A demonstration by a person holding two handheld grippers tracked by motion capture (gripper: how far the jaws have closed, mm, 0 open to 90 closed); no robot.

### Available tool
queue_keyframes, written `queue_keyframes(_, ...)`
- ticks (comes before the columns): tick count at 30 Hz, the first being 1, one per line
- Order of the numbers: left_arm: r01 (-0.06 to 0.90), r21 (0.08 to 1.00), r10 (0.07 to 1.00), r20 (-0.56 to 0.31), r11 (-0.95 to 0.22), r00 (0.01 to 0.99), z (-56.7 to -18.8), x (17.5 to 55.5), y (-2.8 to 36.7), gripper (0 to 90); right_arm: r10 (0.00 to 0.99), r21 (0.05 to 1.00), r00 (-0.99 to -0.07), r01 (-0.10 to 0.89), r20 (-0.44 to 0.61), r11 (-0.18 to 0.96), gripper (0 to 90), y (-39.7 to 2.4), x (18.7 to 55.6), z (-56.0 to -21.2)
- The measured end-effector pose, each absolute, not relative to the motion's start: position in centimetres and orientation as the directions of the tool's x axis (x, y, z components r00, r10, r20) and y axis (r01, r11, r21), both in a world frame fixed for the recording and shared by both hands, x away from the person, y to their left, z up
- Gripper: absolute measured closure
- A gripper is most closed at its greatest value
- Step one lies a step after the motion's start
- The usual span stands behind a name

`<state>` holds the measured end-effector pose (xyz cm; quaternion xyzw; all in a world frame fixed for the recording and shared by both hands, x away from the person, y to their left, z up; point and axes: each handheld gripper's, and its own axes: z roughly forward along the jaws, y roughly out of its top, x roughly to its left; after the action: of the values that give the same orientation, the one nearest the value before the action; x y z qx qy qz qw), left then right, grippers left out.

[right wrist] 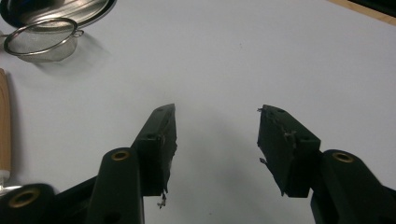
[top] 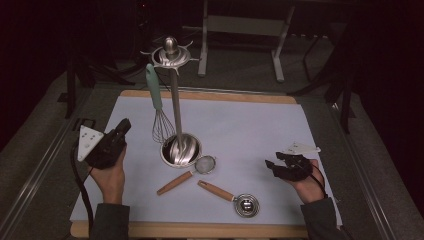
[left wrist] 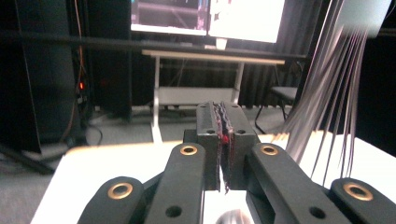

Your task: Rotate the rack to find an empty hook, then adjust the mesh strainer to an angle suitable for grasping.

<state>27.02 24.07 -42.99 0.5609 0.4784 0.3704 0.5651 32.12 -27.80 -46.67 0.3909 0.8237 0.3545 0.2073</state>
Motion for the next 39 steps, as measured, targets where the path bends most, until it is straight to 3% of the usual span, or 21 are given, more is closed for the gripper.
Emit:
queue_keyframes(11,0.258,0.965,0.964,-0.116,0.052,0.238,-48.2,25.6,24.9,87.1,0.784,0.741,-0.617,0.497,-0.065,0.452,46.8,-27.5,32.1,-46.9)
queue_keyframes(15,0.315,0.948,0.964,-0.122,0.043,0.236,-50.7,25.3,24.9,83.3,0.78,0.736,-0.622,0.498,-0.066,0.459,46.9,-27.1,32.1,-47.0)
queue_keyframes(26,0.392,0.92,0.964,-0.114,0.011,0.241,-52.7,26.7,25.0,75.4,0.742,0.706,-0.664,0.484,-0.088,0.517,47.3,-24.9,32.2,-48.2)
queue_keyframes(33,0.423,0.903,0.956,-0.184,0.073,0.227,-53.7,27.0,25.6,73.8,0.715,0.691,-0.693,0.471,-0.095,0.548,47.5,-23.4,32.0,-48.8)
queue_keyframes(39,0.441,0.898,0.961,-0.138,0.018,0.241,-53.9,27.2,25.0,72.3,0.702,0.68,-0.704,0.464,-0.106,0.568,48.1,-22.5,31.9,-49.0)
